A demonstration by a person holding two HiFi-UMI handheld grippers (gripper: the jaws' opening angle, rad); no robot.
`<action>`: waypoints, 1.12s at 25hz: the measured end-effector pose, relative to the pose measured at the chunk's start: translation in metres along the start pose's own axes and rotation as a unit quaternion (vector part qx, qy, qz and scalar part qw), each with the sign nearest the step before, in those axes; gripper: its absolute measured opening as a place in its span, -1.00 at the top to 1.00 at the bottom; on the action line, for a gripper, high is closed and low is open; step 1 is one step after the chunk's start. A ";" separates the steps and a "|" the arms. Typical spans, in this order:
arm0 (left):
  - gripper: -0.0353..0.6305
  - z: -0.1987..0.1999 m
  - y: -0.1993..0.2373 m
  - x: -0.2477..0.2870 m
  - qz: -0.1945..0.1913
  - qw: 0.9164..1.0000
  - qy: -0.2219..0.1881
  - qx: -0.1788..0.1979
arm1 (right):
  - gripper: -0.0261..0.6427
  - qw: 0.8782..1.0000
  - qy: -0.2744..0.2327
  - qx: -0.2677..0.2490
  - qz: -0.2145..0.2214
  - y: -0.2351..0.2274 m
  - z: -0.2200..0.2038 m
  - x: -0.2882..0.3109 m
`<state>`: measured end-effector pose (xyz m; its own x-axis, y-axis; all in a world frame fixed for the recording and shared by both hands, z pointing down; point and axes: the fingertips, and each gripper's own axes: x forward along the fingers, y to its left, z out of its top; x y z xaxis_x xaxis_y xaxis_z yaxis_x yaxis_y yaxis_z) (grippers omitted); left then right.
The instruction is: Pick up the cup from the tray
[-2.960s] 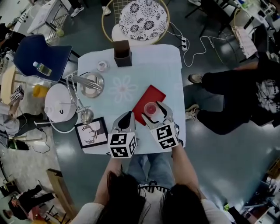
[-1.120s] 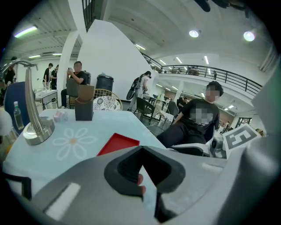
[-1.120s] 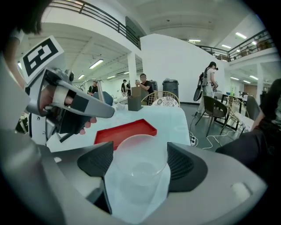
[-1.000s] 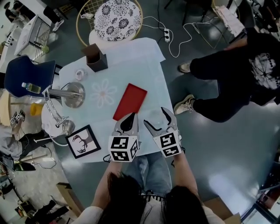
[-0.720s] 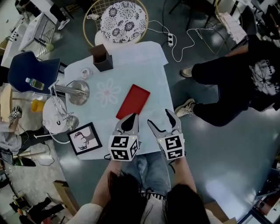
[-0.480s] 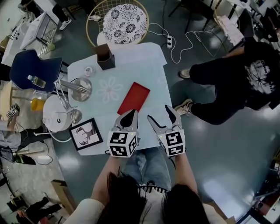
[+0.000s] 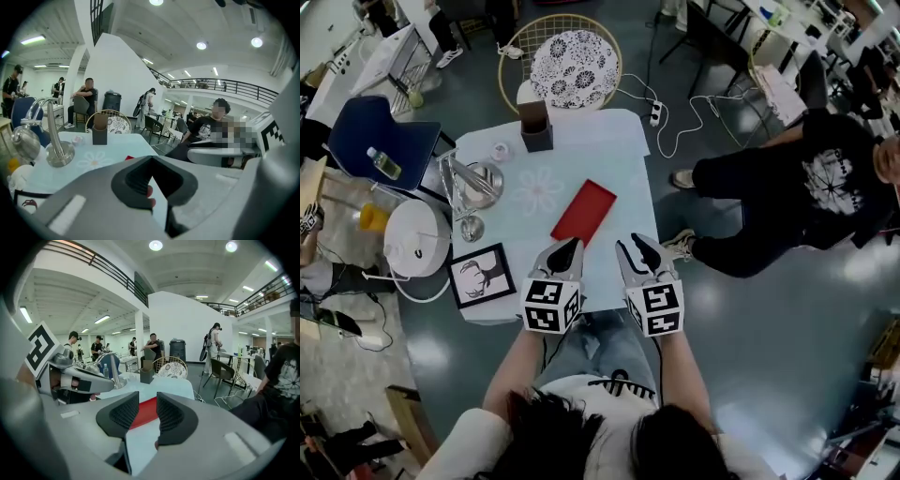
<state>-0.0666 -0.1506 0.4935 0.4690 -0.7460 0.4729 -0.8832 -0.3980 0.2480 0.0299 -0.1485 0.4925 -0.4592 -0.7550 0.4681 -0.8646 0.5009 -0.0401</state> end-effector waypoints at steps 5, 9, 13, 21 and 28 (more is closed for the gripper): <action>0.89 0.019 -0.006 -0.018 -0.005 0.999 -0.033 0.009 | 0.73 1.000 -0.015 -0.010 -0.013 0.011 0.011 -0.017; 0.89 0.026 -0.008 -0.032 0.000 0.999 -0.050 0.014 | 0.84 0.999 -0.023 -0.011 -0.021 0.023 0.015 -0.024; 0.89 0.022 -0.005 -0.047 0.004 0.999 -0.052 0.002 | 0.85 0.999 -0.031 -0.003 -0.027 0.032 0.021 -0.028; 0.89 0.023 0.003 -0.070 0.018 0.998 -0.068 -0.004 | 0.85 0.999 -0.044 0.002 -0.018 0.049 0.031 -0.035; 0.89 0.024 0.000 -0.077 0.016 0.997 -0.073 0.000 | 0.85 0.999 -0.040 -0.007 -0.020 0.053 0.033 -0.036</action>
<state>-0.1028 -0.1064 0.4372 0.4364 -0.8276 0.3530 -0.8976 -0.3735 0.2340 -0.0066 -0.1086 0.4441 -0.4405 -0.8057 0.3961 -0.8795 0.4757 -0.0105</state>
